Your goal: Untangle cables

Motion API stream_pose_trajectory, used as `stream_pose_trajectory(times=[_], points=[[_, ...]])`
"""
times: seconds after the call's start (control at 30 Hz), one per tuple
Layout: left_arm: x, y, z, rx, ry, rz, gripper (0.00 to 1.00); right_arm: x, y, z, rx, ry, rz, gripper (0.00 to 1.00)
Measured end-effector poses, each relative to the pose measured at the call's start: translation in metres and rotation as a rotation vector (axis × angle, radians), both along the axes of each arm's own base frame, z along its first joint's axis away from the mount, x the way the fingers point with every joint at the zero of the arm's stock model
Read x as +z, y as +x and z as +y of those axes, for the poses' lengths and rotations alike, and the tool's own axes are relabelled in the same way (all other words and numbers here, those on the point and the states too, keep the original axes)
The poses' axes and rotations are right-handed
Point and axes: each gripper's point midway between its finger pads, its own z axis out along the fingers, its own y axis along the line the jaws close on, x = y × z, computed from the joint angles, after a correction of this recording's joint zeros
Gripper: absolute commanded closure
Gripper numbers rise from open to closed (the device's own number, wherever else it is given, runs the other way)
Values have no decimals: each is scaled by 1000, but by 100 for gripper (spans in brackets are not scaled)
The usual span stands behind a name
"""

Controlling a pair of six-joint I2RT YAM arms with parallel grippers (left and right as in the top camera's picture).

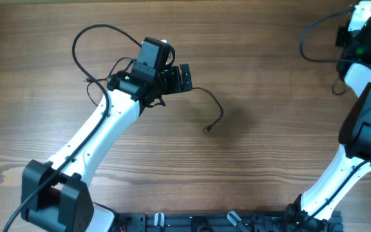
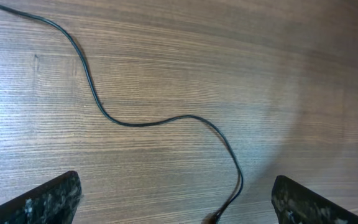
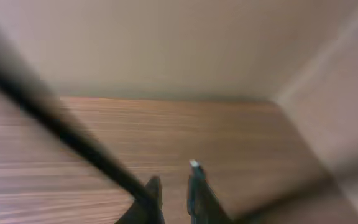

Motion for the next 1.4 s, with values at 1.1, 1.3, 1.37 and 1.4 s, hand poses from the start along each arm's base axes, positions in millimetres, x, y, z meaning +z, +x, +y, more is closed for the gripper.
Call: stream_pose_trajectory(times=[1.1,1.3,1.37,1.4], points=[[-55,19,210,740,158,177,0,-7,-126,355,261,938,698,0],[-90,16,206,698,181,269,0,-7,-126,354,254,935,696,0],[-91,17,206,698,182,269,0,-7,-126,354,254,935,696,0],[-91,18,206,701,185,263,0,-7,-126,354,254,935,696,0]])
